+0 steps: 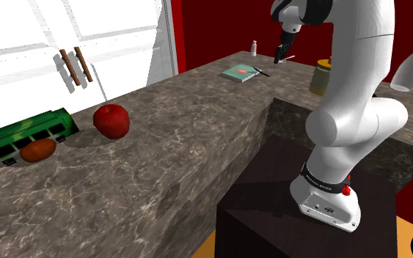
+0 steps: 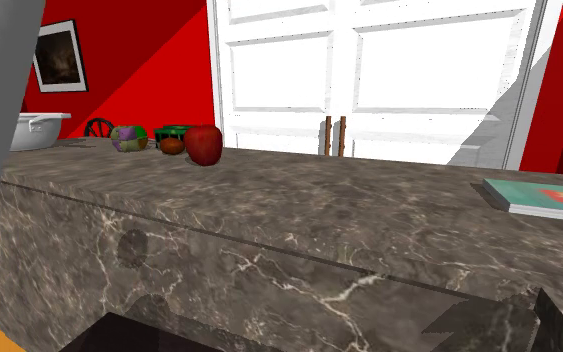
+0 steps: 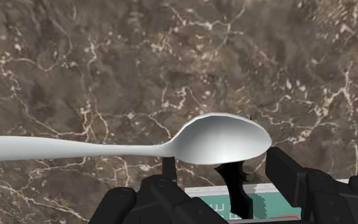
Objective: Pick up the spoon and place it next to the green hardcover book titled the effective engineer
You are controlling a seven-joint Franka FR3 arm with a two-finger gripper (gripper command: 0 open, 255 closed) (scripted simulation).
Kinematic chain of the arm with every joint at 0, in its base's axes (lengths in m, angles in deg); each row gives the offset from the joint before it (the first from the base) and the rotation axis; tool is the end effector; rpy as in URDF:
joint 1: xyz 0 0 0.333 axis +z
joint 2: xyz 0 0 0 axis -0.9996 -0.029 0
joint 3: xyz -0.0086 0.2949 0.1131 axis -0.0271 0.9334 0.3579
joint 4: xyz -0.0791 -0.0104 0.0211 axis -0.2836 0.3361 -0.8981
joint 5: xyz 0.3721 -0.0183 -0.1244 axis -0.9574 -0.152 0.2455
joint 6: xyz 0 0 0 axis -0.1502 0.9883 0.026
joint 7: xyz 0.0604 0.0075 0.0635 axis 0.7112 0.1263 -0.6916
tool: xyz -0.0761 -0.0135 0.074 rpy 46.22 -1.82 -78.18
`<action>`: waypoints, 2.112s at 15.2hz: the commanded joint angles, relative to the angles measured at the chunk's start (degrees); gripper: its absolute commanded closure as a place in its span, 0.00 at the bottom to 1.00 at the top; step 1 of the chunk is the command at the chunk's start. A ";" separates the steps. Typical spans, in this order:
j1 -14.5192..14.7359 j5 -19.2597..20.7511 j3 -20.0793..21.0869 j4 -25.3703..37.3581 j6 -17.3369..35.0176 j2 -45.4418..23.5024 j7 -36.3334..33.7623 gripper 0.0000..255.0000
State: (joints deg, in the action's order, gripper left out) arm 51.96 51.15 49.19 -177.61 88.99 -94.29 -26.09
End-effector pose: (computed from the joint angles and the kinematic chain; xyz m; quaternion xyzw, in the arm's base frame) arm 0.3800 -0.5728 0.4221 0.9949 -0.0619 0.0765 0.0232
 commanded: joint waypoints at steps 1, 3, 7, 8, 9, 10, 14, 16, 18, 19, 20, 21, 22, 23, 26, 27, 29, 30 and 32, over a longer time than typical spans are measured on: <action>-2.69 -1.52 0.24 6.14 -2.46 -4.14 1.66 1.00; -5.69 -2.90 0.67 13.80 -5.59 -8.98 2.69 1.00; -9.93 -4.44 1.57 24.81 -9.64 -16.04 3.41 1.00; -9.84 -4.52 1.62 24.15 -8.94 -16.11 3.56 1.00; -9.75 -4.60 1.66 23.53 -8.25 -16.20 3.71 1.00; -9.68 -4.69 1.71 22.93 -7.58 -16.31 3.87 1.00; -9.44 -5.11 1.95 20.79 -4.97 -16.89 4.46 1.00; -9.37 -5.33 2.09 19.86 -3.72 -17.27 4.76 1.00; -9.32 -5.58 2.24 19.02 -2.51 -17.69 5.05 1.00; -9.30 -5.70 2.32 18.64 -1.92 -17.92 5.19 1.00; -9.29 -5.89 2.45 18.11 -1.06 -18.28 5.40 1.00; -9.28 -5.89 2.45 18.10 -1.06 -18.27 5.40 1.00; -9.28 -5.89 2.45 18.11 -1.06 -18.28 5.40 1.00; -9.29 -5.89 2.45 18.11 -1.06 -18.28 5.40 1.00; -9.29 -5.89 2.45 18.11 -1.06 -18.28 5.40 1.00; -9.29 -5.89 2.45 18.11 -1.06 -18.28 5.40 1.00; -9.28 -5.89 2.45 18.11 -1.07 -18.28 5.40 0.00; -9.28 -5.89 2.45 18.11 -1.07 -18.28 5.40 0.00; -9.28 -5.89 2.45 18.11 -1.07 -18.28 5.40 0.00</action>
State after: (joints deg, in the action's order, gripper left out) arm 42.67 45.26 51.64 -159.50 87.92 -112.57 -20.69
